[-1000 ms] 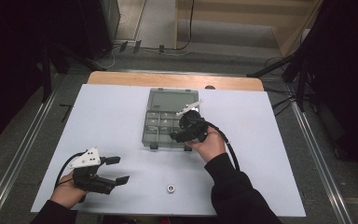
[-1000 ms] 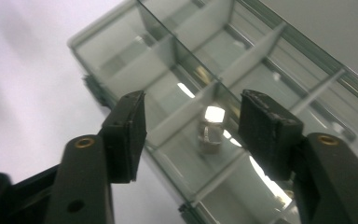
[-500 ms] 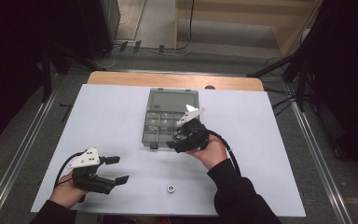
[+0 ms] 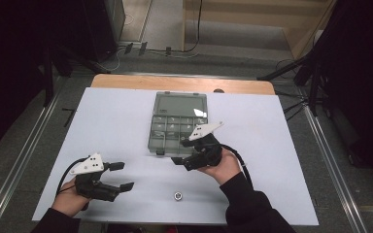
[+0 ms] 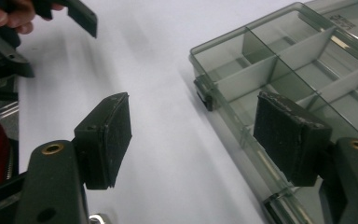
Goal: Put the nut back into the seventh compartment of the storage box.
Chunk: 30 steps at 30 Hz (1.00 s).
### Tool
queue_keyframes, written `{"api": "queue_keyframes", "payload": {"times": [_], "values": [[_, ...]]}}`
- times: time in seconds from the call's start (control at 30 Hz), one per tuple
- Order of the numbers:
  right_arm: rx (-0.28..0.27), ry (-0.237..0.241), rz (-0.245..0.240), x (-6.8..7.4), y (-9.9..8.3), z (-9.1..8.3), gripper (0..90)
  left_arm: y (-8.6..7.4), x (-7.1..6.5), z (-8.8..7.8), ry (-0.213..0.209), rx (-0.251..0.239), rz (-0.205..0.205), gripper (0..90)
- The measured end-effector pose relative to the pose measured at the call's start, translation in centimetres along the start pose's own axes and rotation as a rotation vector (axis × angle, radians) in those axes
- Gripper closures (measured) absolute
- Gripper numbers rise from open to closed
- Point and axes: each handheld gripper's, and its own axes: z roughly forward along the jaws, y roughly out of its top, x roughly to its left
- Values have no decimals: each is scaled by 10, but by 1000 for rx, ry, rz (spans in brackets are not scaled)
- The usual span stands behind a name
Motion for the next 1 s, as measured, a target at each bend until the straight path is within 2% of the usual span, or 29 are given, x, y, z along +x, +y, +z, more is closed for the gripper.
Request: {"api": "queue_keyframes", "payload": {"times": [0.17,0.33,0.47,0.5,0.73,0.8,0.87,1.0], "values": [[7,15,2,7,-5,-1,286,0,0,0,5,1,3,198],[-3,5,-41,18,-12,1,273,1,2,-4,27,-22,-2,198],[26,39,-29,24,-15,5,272,1,2,-4,25,-18,-3,198],[28,45,-43,29,-16,5,268,1,2,-3,22,-17,1,198],[18,81,-21,37,-26,1,265,0,1,-3,16,-13,2,198],[29,94,-10,40,-31,3,252,1,1,-2,18,-11,4,198],[49,83,-19,45,-36,7,246,3,-1,-1,13,-14,9,198],[83,91,-30,49,-38,14,241,3,-1,-1,12,-7,12,198]]}}
